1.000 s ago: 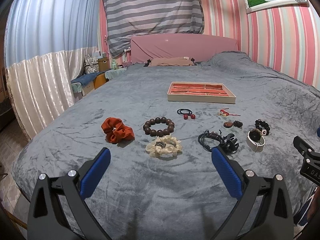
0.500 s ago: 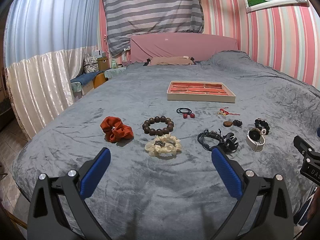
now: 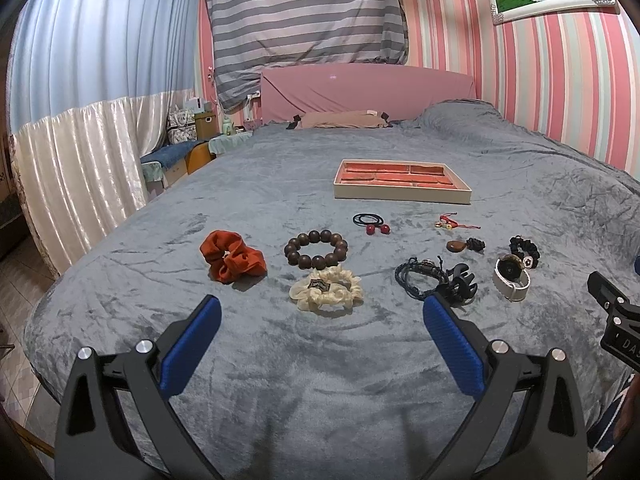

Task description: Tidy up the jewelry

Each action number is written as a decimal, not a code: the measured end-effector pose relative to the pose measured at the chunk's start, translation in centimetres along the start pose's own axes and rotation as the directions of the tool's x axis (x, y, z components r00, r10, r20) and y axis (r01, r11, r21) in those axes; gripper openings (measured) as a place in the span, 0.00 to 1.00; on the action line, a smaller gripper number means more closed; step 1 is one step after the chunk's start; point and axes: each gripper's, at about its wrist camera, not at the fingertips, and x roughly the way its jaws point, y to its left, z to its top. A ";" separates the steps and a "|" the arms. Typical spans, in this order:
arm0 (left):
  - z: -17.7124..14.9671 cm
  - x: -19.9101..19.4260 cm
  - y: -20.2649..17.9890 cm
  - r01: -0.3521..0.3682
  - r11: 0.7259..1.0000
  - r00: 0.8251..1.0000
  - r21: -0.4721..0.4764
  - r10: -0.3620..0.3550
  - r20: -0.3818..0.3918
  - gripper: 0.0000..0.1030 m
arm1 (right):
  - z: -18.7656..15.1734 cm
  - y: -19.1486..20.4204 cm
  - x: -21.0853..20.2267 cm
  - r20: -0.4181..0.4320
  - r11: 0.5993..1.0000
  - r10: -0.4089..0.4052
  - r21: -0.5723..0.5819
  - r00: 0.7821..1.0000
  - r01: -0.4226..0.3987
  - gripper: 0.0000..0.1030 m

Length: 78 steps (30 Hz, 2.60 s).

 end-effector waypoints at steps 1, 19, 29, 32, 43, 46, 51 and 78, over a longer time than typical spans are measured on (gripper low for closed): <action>0.0 0.0 0.0 0.001 1.000 1.000 -0.001 -0.001 -0.001 0.96 | -0.1 0.0 0.0 -0.002 1.000 0.000 0.001 1.000 0.000 0.96; -0.3 0.2 -0.2 0.003 1.000 1.000 -0.002 -0.003 -0.006 0.96 | -0.3 0.0 0.1 -0.005 1.000 0.002 0.003 1.000 -0.002 0.96; -0.3 0.2 -0.1 0.005 1.000 1.000 -0.002 -0.005 -0.010 0.96 | -0.7 0.2 0.5 -0.010 1.000 0.003 0.003 1.000 -0.003 0.96; -0.4 0.2 -0.1 0.006 1.000 1.000 -0.001 -0.006 -0.010 0.96 | -1.0 0.4 0.8 -0.018 1.000 0.009 0.007 1.000 -0.009 0.96; -0.3 0.2 -0.1 0.007 1.000 1.000 -0.001 -0.007 -0.014 0.96 | -0.6 0.8 1.1 -0.022 1.000 0.017 0.003 1.000 -0.017 0.96; -0.3 0.4 0.0 0.007 1.000 1.000 0.001 -0.007 -0.016 0.96 | -0.7 0.9 1.3 -0.030 1.000 0.021 0.004 0.999 -0.021 0.96; -0.4 0.8 0.2 0.000 1.000 1.000 0.004 0.000 -0.019 0.96 | -0.7 1.1 1.7 -0.034 1.000 0.015 0.003 0.999 -0.014 0.96; 0.3 13.3 2.5 0.055 0.997 0.984 0.051 -0.045 -0.174 0.96 | -0.6 8.2 13.3 -0.222 0.985 0.168 0.000 0.960 -0.172 0.96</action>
